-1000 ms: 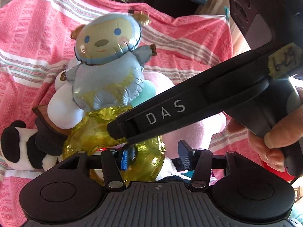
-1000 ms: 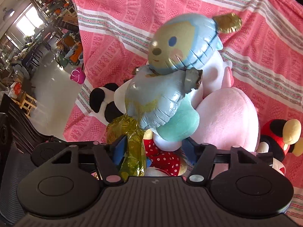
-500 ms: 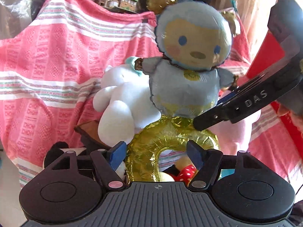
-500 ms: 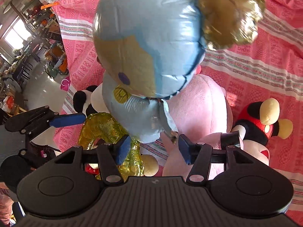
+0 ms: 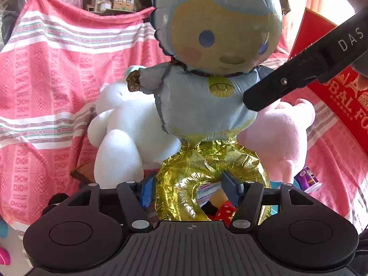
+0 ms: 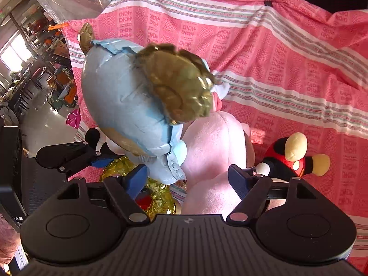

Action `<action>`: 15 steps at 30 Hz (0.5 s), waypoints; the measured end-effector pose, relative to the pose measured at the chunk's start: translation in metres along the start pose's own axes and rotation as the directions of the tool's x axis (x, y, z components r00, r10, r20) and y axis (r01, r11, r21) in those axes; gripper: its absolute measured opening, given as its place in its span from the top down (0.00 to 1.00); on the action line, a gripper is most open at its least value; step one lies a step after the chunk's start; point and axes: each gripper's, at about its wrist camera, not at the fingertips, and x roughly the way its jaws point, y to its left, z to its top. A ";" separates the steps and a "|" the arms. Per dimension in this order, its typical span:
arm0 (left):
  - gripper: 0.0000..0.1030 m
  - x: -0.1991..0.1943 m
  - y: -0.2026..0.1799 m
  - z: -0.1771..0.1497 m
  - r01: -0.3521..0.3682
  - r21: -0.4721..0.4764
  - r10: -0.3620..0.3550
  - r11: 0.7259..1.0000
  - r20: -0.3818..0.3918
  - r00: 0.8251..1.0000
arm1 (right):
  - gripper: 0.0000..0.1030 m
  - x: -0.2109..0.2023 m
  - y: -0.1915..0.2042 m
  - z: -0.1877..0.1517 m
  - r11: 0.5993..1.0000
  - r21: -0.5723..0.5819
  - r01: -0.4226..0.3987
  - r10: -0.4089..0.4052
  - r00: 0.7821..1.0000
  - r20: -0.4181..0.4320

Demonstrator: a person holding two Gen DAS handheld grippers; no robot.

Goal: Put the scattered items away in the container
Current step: 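Close the right tool on the balloon body while the left tool holds the base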

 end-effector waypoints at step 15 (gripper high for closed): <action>0.71 0.003 0.009 -0.006 0.037 -0.037 -0.039 0.999 -0.043 0.998 | 0.47 0.013 0.011 0.008 0.999 -0.018 -0.029 0.030 0.999 0.023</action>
